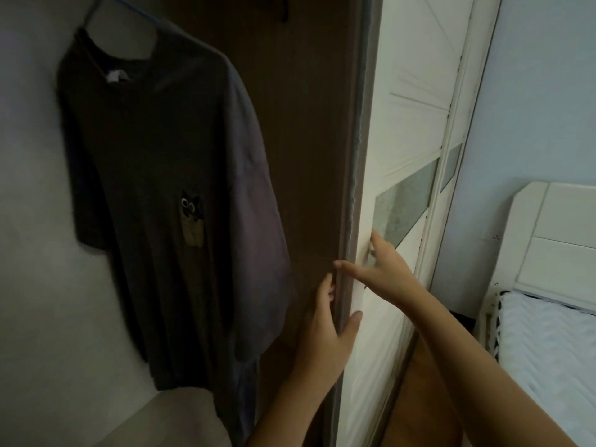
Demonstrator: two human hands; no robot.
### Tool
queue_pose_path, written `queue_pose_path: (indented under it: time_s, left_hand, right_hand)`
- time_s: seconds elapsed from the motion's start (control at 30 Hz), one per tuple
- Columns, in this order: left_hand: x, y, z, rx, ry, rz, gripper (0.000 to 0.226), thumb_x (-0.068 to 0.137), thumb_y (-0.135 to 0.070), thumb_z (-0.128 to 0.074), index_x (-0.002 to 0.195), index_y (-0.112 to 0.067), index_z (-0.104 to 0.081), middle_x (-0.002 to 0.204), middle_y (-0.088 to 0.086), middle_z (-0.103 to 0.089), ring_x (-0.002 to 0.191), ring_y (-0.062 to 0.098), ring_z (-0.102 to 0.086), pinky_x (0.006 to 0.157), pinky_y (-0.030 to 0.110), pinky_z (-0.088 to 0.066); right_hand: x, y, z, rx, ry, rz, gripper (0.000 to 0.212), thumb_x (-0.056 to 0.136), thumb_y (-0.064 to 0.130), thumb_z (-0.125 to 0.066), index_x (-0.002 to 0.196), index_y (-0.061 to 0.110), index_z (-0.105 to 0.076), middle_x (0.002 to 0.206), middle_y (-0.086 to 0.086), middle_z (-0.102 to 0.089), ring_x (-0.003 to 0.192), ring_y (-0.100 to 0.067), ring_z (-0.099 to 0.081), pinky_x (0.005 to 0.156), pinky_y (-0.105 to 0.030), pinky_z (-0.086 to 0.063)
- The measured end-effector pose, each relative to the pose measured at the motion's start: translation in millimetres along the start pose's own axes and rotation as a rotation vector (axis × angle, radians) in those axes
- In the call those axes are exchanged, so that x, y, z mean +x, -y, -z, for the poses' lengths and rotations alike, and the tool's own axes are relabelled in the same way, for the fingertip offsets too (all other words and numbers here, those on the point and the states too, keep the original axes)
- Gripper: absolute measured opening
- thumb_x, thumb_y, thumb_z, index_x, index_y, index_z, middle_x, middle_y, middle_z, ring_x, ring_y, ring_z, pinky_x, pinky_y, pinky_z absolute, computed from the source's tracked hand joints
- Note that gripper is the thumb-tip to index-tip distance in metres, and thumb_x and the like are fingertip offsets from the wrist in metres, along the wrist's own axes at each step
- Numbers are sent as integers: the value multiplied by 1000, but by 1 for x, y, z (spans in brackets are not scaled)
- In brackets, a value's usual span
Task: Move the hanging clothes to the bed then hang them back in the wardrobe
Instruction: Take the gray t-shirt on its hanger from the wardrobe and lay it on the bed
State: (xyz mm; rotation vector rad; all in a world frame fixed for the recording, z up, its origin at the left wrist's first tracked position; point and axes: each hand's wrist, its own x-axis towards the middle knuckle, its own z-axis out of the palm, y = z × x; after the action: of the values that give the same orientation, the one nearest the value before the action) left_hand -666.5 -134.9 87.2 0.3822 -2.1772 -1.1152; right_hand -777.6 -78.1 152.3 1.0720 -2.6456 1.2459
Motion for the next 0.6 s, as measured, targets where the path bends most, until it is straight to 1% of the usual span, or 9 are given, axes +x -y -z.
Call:
queue_pose_path:
  time_s: [0.03, 0.1, 0.17, 0.2, 0.3, 0.4, 0.47, 0.53, 0.6]
  left_hand:
    - [-9, -6, 14, 37, -31, -97, 58, 83, -44, -53, 134, -41, -24, 122, -33, -33, 115, -16, -36, 90, 3, -29]
    - [-19, -17, 44, 110, -135, -280, 41, 79, -50, -45, 118, -51, -34, 113, -37, -39, 109, -18, -42, 84, -1, -35]
    - [-19, -22, 75, 137, -267, -393, 31, 81, -40, -46, 112, -41, -47, 110, -29, -48, 105, -12, -50, 82, 0, -39]
    - [-16, -24, 90, 131, -326, -426, 29, 82, -36, -47, 111, -34, -51, 109, -24, -52, 103, -8, -53, 81, 1, -39]
    - [-4, -30, 135, 135, -434, -465, 26, 83, -32, -46, 106, -25, -57, 107, -18, -56, 98, -3, -57, 81, 4, -41]
    - [11, -29, 175, 164, -488, -412, 28, 81, -38, -44, 105, -30, -54, 104, -20, -56, 97, -5, -56, 80, 4, -41]
    - [18, -26, 199, 187, -516, -392, 30, 79, -40, -43, 105, -29, -55, 103, -19, -57, 97, -5, -55, 80, 2, -40]
    - [22, -25, 220, 217, -541, -380, 29, 79, -39, -44, 104, -29, -55, 102, -20, -56, 98, -6, -55, 80, 1, -39]
    - [24, -24, 239, 239, -559, -358, 25, 80, -32, -48, 103, -27, -56, 101, -21, -56, 98, -7, -54, 80, 0, -38]
  right_hand:
    - [-6, 5, 3, -12, -57, 22, 90, 75, 55, -62, 145, 16, -21, 150, -8, -30, 135, -24, -35, 107, -39, -36]
    - [-18, 17, 8, -27, -265, 122, 69, 82, 43, -60, 138, 13, -34, 140, -9, -40, 127, -22, -42, 101, -33, -39]
    - [-27, 36, 11, -32, -466, 232, 50, 84, 28, -60, 129, 9, -45, 127, -10, -48, 116, -21, -49, 92, -27, -40]
    - [-30, 47, 13, -24, -518, 269, 43, 85, 23, -59, 124, 8, -48, 121, -10, -50, 110, -20, -51, 88, -24, -40]
    - [-31, 85, 17, 13, -478, 372, 25, 86, 18, -56, 111, 10, -54, 104, 0, -48, 92, -10, -50, 74, -13, -38]
    - [-17, 126, 21, 83, -381, 471, 16, 87, 23, -54, 103, 21, -50, 100, 7, -47, 85, -6, -52, 74, -18, -46]
    - [-3, 157, 26, 123, -358, 505, 18, 88, 28, -53, 105, 25, -47, 102, 8, -48, 85, -3, -52, 75, -18, -46]
    - [12, 188, 34, 159, -349, 532, 28, 89, 31, -52, 114, 20, -48, 106, 7, -49, 88, -4, -52, 72, -15, -43]
    - [25, 218, 39, 149, -330, 558, 33, 89, 35, -52, 116, 16, -48, 106, 4, -49, 91, -9, -52, 72, -17, -43]
